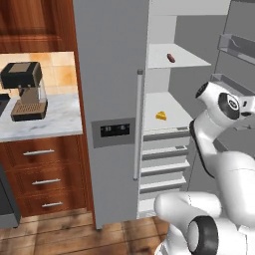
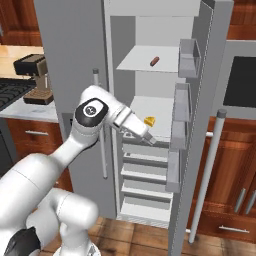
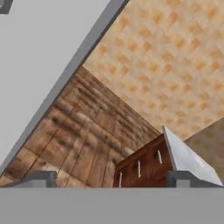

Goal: Retrieve the sausage and cheese from the fridge and place them on the cutting board on the counter.

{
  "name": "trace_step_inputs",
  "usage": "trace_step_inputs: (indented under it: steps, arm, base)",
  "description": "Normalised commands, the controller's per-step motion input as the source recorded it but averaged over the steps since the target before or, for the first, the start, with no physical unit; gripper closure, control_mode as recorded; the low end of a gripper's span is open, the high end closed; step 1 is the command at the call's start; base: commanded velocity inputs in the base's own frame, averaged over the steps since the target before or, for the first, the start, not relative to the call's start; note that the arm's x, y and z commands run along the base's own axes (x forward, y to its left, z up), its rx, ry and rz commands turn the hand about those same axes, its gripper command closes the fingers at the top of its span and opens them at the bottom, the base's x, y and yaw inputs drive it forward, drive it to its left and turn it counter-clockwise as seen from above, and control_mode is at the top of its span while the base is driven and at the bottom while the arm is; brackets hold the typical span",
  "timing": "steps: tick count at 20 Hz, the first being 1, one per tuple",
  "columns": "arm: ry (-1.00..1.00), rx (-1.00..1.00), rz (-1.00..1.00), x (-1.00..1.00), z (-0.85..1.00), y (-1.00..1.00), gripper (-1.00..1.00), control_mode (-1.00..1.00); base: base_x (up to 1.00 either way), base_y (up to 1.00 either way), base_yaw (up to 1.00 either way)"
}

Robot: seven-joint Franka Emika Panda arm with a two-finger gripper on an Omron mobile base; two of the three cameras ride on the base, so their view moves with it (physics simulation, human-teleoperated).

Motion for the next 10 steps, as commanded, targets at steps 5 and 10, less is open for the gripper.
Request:
trace_step_inputs:
  steps: [5,10]
  arm:
    - [-0.17,0.06,0.07,0.0,0.16,1.0,-1.0,-1.0]
    - [-0.17,0.21,0.11,0.06,0.14,1.0,-1.0,-1.0]
  base:
    - [0.0,0.0,0.0]
    - [0.0,0.0,0.0]
